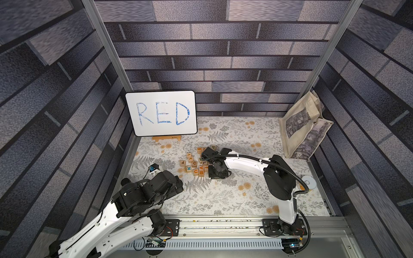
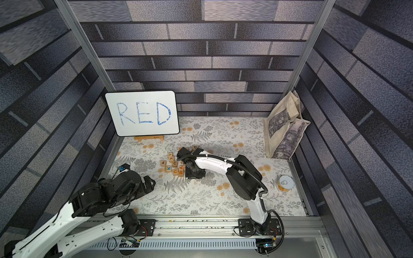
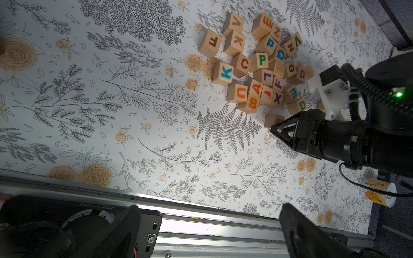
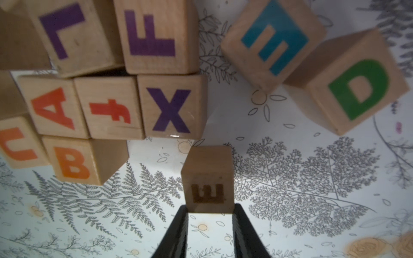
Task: Assemble the uppercase word "red" with letter blocks
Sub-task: Pick up the letter block from the center of the board.
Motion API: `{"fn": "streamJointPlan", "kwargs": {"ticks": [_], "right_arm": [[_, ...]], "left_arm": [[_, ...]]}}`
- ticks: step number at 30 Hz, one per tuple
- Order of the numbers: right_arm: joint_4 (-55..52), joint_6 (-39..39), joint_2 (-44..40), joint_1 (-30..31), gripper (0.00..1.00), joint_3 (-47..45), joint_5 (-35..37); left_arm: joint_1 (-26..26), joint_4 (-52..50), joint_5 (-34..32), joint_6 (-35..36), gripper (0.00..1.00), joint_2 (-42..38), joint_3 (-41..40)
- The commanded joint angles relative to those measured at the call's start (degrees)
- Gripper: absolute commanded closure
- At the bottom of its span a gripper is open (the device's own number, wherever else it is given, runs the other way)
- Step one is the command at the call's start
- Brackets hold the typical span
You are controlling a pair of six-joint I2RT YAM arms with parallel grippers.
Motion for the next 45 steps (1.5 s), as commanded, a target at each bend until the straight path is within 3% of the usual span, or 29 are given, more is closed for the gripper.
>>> {"fn": "streamJointPlan", "kwargs": {"ticks": [1, 4, 6, 25, 45], "right_arm": [[-3.52, 0.97, 2.75, 0.45, 0.74, 1.47, 2.47], [-5.54, 0.88, 2.88, 0.44, 0.85, 2.72, 3.25], [-6.51, 0.94, 2.36, 0.44, 0.86, 3.20, 3.59], [-10.84, 7.65, -3.66, -2.16, 0.86, 5.73, 1.63], [-14.82, 21.61, -6.43, -8.34, 0.90, 7.71, 1.40]], "left_arm": [[0.67, -1.46, -0.63, 0.91, 0.00, -0.61, 0.53], [1.08, -0.94, -0.07, 1.52, 0.00, -0.39, 0.55], [1.31, -0.58, 0.14, 2.08, 0.00, -0.18, 0.60], [3.96, 4.85, 2.34, 8.30, 0.00, 4.23, 1.84], [8.03, 10.31, 6.23, 19.01, 0.00, 11.87, 4.96]]}}
